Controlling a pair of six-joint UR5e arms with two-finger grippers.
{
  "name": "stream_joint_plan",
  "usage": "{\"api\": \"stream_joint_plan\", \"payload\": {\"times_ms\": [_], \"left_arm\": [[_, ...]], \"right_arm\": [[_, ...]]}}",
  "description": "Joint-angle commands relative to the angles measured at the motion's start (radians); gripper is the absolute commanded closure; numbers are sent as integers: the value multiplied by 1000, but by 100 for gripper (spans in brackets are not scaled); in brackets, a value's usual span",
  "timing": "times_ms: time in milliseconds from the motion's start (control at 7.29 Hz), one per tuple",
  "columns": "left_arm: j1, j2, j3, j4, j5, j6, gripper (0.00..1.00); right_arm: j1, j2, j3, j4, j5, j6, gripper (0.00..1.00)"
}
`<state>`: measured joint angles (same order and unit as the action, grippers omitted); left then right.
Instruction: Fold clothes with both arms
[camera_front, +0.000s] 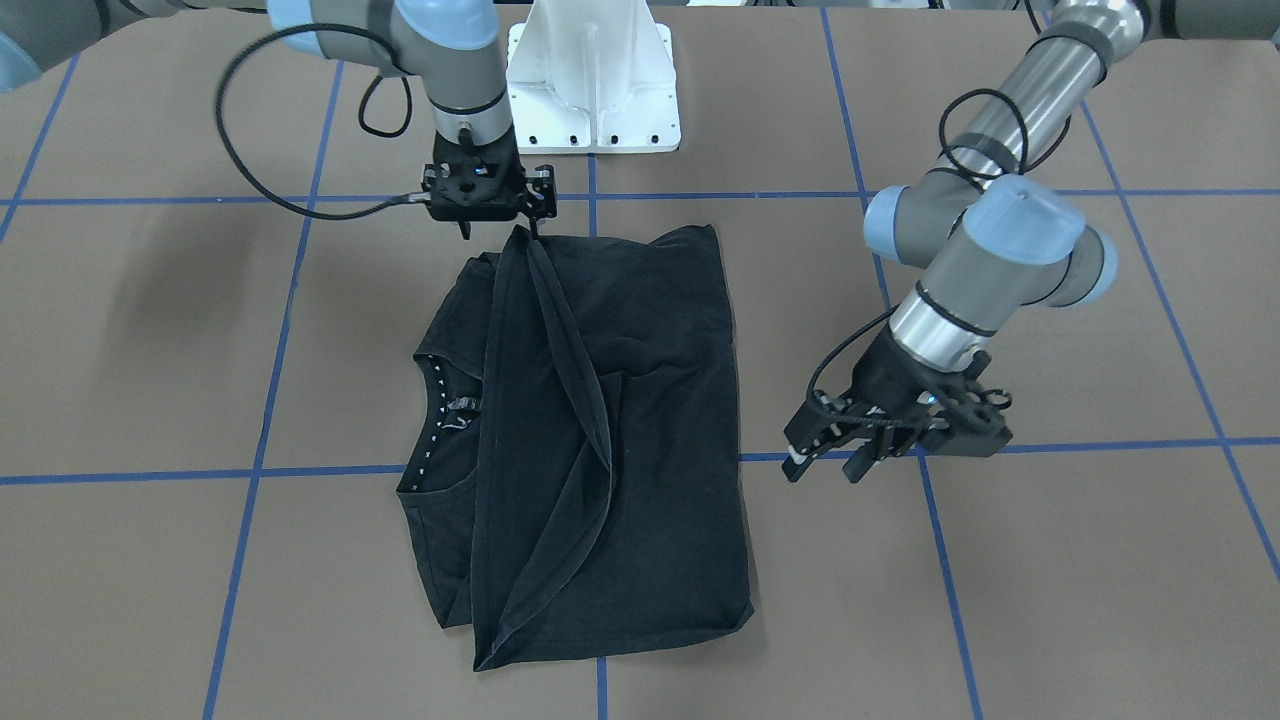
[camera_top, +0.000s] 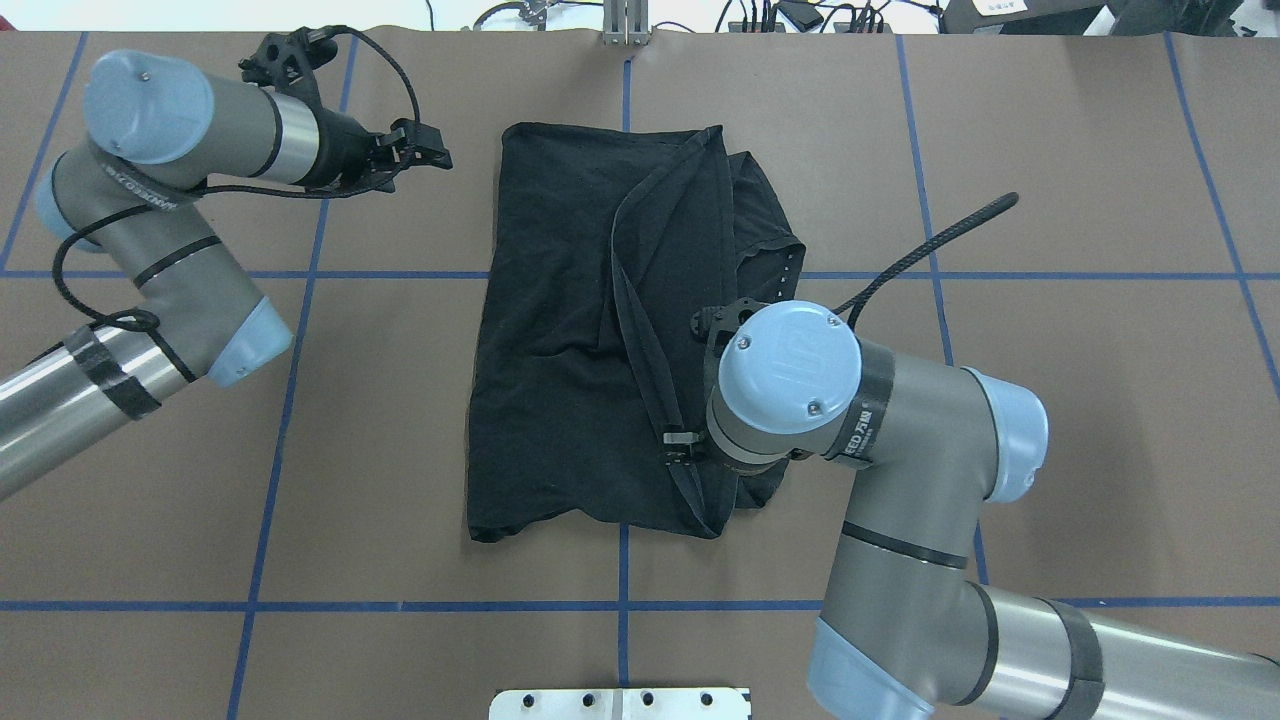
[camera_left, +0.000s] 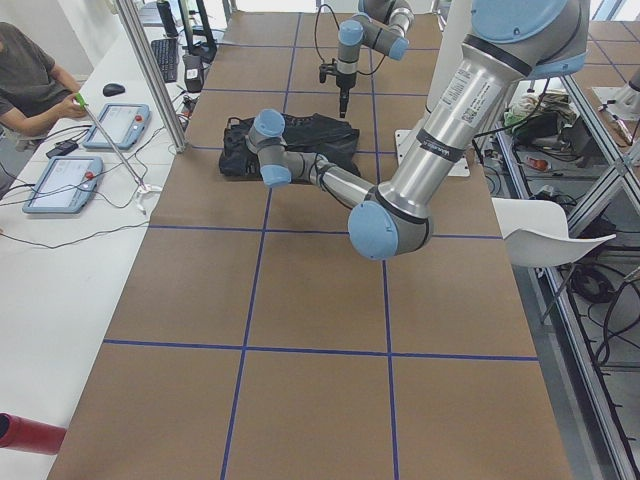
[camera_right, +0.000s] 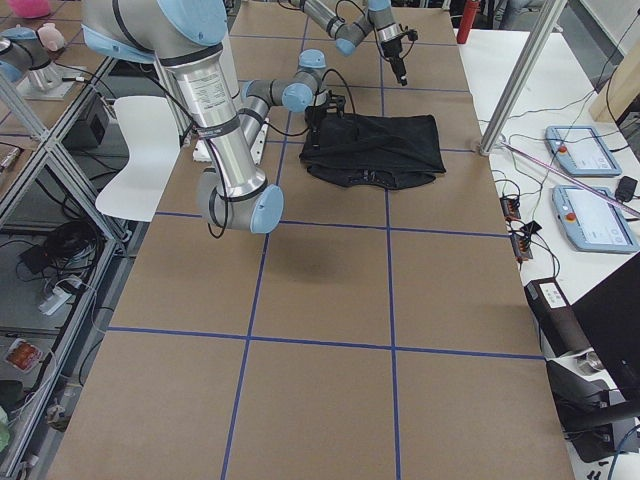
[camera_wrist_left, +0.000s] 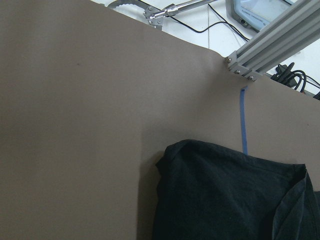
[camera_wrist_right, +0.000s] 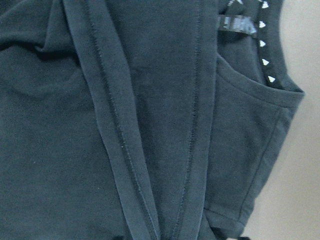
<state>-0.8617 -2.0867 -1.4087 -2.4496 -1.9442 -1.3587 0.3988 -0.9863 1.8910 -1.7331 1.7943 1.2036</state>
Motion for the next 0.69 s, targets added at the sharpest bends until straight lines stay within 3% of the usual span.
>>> {"api": "stream_joint_plan", "payload": {"times_ms": [0,137,548], "left_arm": [[0,82,-58,-2,-1,3,13],[-2,92,-70,0,1,1,13],[0,108,-76,0,2,-8,13]], "right_arm": [[-18,89,-117,-5,-18,-243,53],[-40,124,-180,-8,-56,-271,53],[-96,129,-207,-29,-130,-303,51]]}}
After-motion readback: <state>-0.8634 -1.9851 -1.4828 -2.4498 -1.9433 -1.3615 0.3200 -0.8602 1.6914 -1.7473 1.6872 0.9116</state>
